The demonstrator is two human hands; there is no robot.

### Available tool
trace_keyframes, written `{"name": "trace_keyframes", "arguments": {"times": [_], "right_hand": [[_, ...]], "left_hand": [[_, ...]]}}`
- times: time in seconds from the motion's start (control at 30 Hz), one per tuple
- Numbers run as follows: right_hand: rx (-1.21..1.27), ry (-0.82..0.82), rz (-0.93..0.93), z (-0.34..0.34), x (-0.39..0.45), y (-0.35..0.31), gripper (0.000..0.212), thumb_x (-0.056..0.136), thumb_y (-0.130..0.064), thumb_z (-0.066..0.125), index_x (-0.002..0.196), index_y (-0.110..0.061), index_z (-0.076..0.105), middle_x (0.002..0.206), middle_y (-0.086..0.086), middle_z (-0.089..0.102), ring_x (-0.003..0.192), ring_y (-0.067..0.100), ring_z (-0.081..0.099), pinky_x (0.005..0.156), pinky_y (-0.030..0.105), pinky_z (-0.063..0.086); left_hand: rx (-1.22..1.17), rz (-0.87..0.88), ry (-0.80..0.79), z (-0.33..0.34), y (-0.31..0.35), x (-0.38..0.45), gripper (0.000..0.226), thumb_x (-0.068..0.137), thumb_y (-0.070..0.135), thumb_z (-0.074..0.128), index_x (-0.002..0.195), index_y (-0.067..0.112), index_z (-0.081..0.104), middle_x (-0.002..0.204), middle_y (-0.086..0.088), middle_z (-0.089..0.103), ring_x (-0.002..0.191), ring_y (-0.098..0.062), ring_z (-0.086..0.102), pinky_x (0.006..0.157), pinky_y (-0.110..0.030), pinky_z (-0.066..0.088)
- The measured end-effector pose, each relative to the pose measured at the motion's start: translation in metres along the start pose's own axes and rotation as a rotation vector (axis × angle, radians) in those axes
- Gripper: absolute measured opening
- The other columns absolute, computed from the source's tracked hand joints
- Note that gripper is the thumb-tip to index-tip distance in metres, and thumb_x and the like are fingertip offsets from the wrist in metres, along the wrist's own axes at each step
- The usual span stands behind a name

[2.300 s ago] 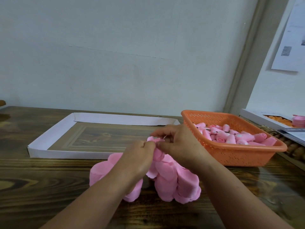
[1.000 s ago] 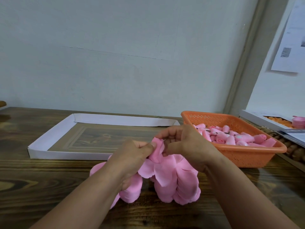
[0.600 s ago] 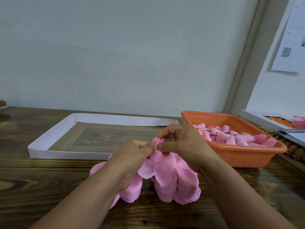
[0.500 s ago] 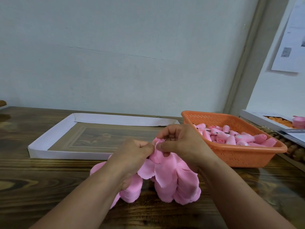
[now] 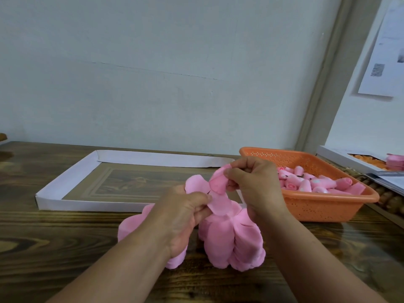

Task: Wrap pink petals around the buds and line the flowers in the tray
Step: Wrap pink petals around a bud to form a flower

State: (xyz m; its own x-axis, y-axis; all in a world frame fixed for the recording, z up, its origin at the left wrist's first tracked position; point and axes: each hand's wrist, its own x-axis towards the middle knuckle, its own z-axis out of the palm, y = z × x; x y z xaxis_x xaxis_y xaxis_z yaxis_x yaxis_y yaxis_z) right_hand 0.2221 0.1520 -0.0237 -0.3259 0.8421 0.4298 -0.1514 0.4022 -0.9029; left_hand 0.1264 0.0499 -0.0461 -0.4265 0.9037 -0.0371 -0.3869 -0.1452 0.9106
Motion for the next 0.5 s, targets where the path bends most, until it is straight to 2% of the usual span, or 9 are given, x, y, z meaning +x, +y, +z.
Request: {"name": "trace_keyframes", "arguments": {"times": [0.07,0.13,0.23,0.33,0.43,0.5], "right_hand": [[-0.037,-0.003,-0.003,0.003,-0.002,0.002,0.032,0.074,0.016,0.058,0.058,-0.011,0.061,0.044,-0.004,0.057,0.040,0.008,0.051,0.043,0.019,0.044],[-0.087,-0.048,-0.004,0.005,-0.004,0.001,0.031,0.074,0.014,0.059,0.059,-0.013,0.061,0.048,-0.002,0.058,0.041,0.008,0.052,0.045,0.020,0.043],[-0.174,-0.139,-0.062,0.006,-0.007,-0.003,0.035,0.074,0.013,0.059,0.060,-0.019,0.060,0.052,-0.003,0.060,0.045,0.009,0.054,0.049,0.025,0.045],[-0.276,-0.265,-0.142,0.008,-0.010,-0.008,0.038,0.075,0.012,0.059,0.060,-0.023,0.057,0.054,-0.001,0.057,0.053,0.015,0.051,0.056,0.031,0.044],[-0.354,-0.323,-0.181,0.010,-0.014,-0.010,0.038,0.076,0.009,0.060,0.061,-0.027,0.056,0.048,-0.014,0.051,0.048,0.002,0.043,0.051,0.016,0.038],[-0.349,-0.269,-0.182,0.010,-0.013,-0.010,0.038,0.075,0.009,0.059,0.060,-0.026,0.055,0.046,-0.015,0.050,0.048,0.005,0.044,0.051,0.010,0.037]], "left_hand": [[0.071,0.029,0.063,0.003,0.000,-0.003,0.021,0.095,-0.003,0.047,0.088,0.001,0.066,0.082,-0.012,0.075,0.074,-0.018,0.073,0.058,-0.021,0.057],[0.092,0.039,0.116,0.004,0.001,-0.004,0.021,0.099,0.006,0.045,0.088,0.005,0.063,0.074,-0.008,0.075,0.067,-0.016,0.073,0.052,-0.020,0.055],[0.084,0.045,0.181,0.003,0.004,-0.003,0.018,0.100,0.008,0.044,0.095,0.000,0.059,0.063,-0.008,0.072,0.054,-0.016,0.070,0.045,-0.021,0.052],[0.085,0.024,0.194,0.004,0.006,-0.005,0.021,0.098,0.007,0.043,0.090,-0.002,0.060,0.064,-0.014,0.071,0.052,-0.019,0.069,0.042,-0.021,0.051],[0.146,0.045,0.201,0.004,0.005,-0.005,0.026,0.099,0.012,0.044,0.090,0.000,0.064,0.070,-0.013,0.073,0.058,-0.021,0.071,0.045,-0.022,0.053],[0.178,0.081,0.223,0.005,0.005,-0.006,0.027,0.099,0.013,0.045,0.085,0.005,0.065,0.067,-0.009,0.073,0.057,-0.018,0.071,0.045,-0.021,0.053]]}}
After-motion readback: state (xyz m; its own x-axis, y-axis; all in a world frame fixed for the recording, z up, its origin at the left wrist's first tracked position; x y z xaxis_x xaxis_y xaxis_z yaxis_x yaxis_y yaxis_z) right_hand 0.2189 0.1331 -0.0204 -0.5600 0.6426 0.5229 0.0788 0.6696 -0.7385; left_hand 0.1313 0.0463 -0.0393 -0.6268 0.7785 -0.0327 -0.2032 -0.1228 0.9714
